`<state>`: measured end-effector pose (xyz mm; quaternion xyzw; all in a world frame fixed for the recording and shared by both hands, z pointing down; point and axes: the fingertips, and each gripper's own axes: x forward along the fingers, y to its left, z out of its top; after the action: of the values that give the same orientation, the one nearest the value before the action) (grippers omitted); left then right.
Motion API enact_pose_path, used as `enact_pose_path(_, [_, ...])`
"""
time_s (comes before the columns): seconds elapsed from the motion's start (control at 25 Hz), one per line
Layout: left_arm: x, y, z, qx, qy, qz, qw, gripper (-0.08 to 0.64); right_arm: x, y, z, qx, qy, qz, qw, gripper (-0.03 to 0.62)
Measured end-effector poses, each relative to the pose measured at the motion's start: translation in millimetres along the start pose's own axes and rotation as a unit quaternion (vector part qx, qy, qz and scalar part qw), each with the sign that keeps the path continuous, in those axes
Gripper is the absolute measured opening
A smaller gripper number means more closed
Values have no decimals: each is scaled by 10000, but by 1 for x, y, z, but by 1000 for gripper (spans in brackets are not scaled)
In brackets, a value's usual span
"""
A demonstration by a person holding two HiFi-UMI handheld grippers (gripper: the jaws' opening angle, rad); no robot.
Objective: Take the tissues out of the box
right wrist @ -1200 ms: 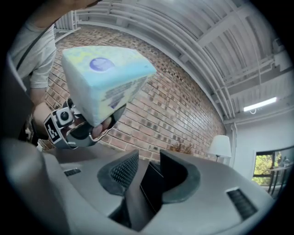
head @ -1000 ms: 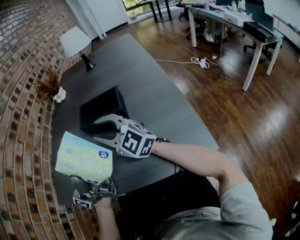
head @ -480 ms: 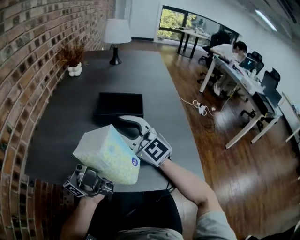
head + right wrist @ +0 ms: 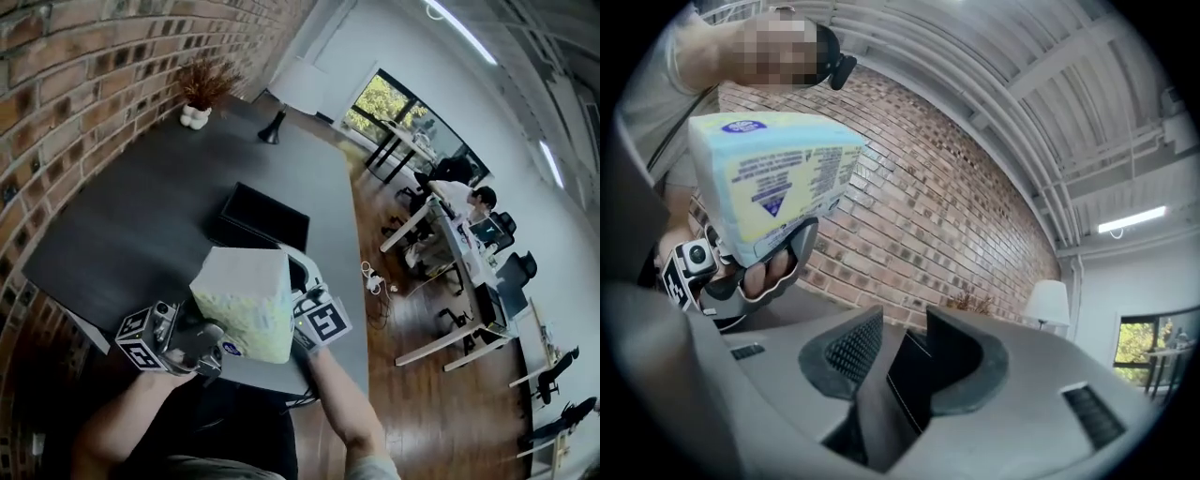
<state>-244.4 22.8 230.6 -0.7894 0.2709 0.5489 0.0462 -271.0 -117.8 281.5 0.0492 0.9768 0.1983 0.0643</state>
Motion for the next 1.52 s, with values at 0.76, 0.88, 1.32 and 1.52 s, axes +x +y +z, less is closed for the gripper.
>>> enact_pose_path(0.76, [-12, -9, 25, -30, 2, -149, 9999, 339, 5, 46, 6, -496, 133, 818, 9953, 146])
enact_pose_path(0.88, [-11, -11, 25, -38, -8, -167, 9999, 337, 6, 48, 8, -562, 125, 875, 9945, 146])
enact_pose_path(1.32, [-12, -11, 28, 24, -6, -162, 9999, 337, 10, 59, 5, -679, 205, 1071, 9917, 146])
enact_pose_path(1.52, [-12, -10, 27, 10, -3, -169, 9999, 337, 9, 60, 6, -709, 219, 1087, 9913, 146])
